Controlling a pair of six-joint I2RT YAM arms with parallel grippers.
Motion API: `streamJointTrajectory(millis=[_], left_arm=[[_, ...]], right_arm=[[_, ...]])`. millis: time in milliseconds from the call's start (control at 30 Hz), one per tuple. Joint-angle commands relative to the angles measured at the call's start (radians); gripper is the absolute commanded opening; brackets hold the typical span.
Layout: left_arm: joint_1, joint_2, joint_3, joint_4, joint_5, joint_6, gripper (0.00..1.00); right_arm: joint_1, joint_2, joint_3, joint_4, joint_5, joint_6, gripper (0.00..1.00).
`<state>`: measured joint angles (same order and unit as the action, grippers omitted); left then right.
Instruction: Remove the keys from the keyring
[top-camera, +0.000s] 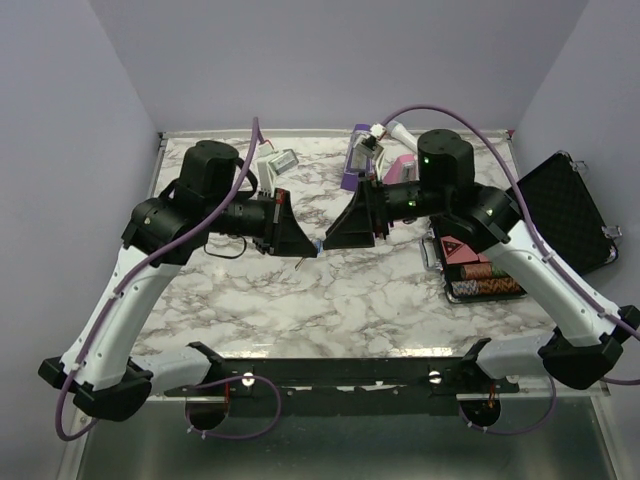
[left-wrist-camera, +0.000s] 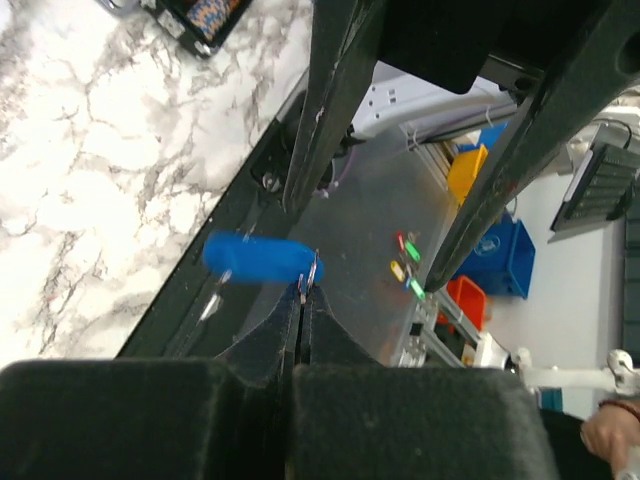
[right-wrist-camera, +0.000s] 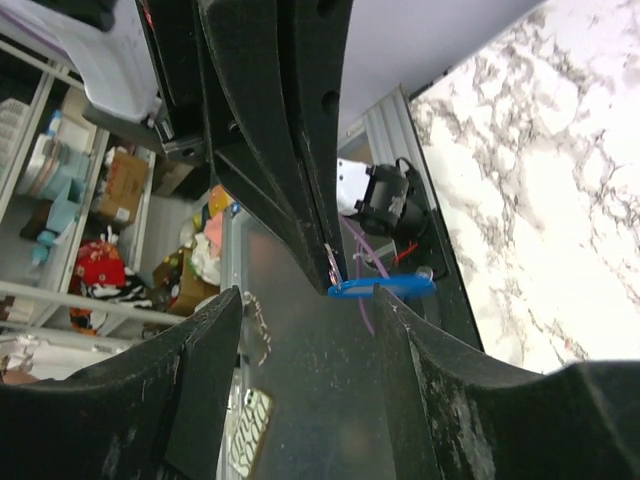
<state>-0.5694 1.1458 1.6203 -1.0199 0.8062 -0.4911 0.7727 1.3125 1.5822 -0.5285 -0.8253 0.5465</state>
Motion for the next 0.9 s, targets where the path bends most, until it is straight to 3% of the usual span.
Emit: streamJointTrajectory(millis=[0,200,500,867], left_arm=[[0.005,0.055,0.09,-0.121,0.111,0.082,0.0],[0.005,0.094,0.133,-0.143,0.137,0.075,0.0],[0.005,0.083,0.07,-0.14,0.107,0.066,0.0],[0.005,0.049,0.016,-0.105,0.111,0.054,0.0]], right_arm=[[0.007,0.034,0.041,-0.096,-0.096,-0.065,0.62],[0.007,0.08,0.051,-0.106,-0.136,-0.074,0.5],[0.007,0.091,0.059,-0.106,-0.063,-0.085,0.49],[0.007,0.134,0.097,-0.143,-0.094,-0.115,0.43]])
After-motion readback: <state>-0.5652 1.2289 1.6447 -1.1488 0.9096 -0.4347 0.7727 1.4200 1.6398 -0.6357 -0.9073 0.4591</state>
